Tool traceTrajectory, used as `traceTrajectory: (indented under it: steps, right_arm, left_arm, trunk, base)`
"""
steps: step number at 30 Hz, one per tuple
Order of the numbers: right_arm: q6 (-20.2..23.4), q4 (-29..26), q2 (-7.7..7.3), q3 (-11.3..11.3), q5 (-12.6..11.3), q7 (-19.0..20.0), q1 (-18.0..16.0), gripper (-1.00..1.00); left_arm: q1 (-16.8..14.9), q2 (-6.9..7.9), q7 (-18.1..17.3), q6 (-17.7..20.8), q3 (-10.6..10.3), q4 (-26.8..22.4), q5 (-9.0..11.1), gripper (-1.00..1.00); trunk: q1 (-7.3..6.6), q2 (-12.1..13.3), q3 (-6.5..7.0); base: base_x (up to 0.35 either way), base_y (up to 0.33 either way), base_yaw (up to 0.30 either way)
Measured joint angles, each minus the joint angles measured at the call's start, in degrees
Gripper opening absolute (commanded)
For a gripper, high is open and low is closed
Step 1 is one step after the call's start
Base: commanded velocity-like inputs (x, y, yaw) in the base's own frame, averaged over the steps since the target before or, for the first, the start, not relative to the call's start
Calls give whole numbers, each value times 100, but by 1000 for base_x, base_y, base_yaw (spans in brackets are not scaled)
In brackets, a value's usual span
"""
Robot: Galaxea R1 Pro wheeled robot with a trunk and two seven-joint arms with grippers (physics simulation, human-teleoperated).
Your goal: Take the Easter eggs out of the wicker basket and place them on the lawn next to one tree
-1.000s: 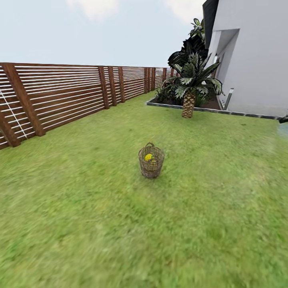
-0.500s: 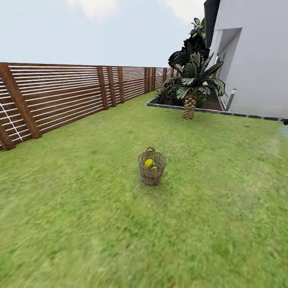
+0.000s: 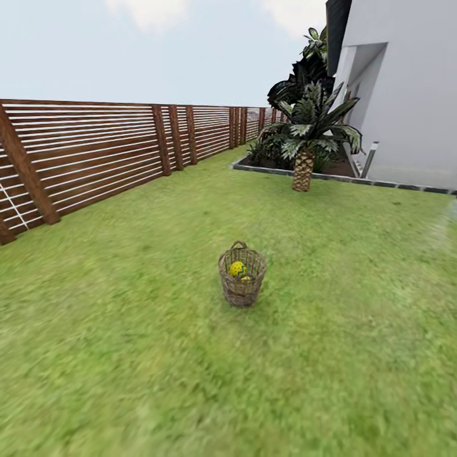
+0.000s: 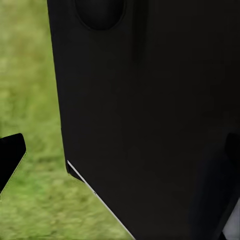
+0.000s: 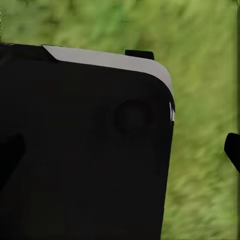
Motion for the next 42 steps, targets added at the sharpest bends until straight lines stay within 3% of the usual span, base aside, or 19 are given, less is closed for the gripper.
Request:
traceTrajectory:
  steps: [42]
  right_arm:
    - [0, 0, 4, -1, 0, 0, 0, 100]
  left_arm:
    - [0, 0, 7, -5, 9, 0, 19, 100]
  trunk:
    - [0, 0, 0]
  base:
    - [340, 0, 0]
